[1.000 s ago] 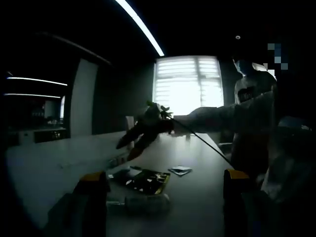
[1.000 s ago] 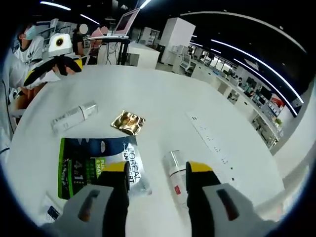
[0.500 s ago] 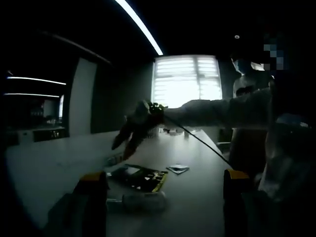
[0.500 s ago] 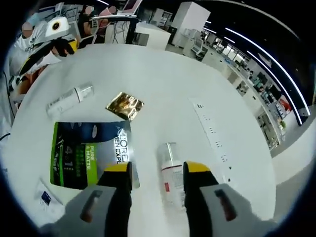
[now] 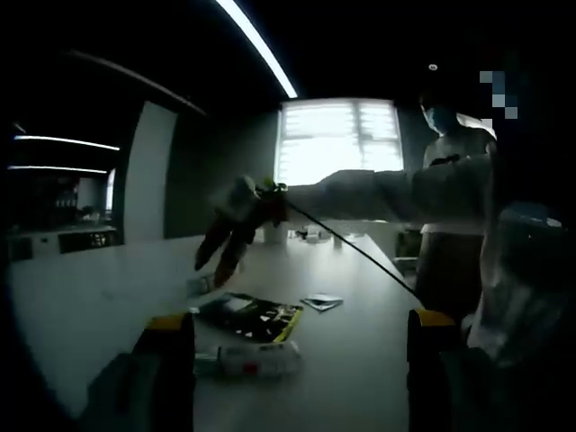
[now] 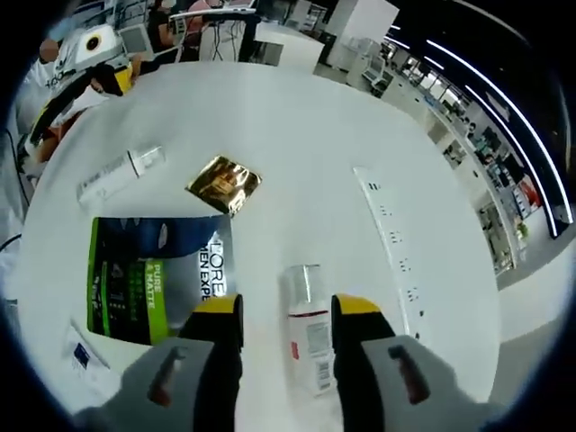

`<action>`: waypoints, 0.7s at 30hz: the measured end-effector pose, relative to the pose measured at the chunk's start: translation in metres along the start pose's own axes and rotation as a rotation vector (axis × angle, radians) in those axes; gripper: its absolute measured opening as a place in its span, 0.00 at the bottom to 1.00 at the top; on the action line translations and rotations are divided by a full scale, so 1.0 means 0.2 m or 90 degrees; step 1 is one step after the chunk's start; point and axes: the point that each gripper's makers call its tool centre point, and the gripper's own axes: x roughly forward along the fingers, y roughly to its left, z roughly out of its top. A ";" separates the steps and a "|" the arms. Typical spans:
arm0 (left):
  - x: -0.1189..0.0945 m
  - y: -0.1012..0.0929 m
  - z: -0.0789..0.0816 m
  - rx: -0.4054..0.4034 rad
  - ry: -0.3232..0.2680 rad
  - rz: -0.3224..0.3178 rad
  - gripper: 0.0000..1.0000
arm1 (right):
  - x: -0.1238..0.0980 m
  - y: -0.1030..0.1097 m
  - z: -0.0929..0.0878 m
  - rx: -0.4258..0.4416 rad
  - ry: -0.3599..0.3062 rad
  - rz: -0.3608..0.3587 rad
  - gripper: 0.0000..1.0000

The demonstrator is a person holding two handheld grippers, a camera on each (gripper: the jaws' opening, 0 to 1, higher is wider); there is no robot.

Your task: Arrange the skincare products in the storage area until every visible bottle or jar stands upright without overlapping.

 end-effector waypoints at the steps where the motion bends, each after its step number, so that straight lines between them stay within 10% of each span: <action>1: 0.00 0.00 0.00 0.000 0.000 0.001 1.00 | 0.01 0.00 0.00 -0.005 0.007 0.001 0.37; 21: -0.03 -0.02 -0.01 0.013 0.022 0.006 1.00 | 0.11 -0.05 -0.07 -0.023 0.107 0.058 0.34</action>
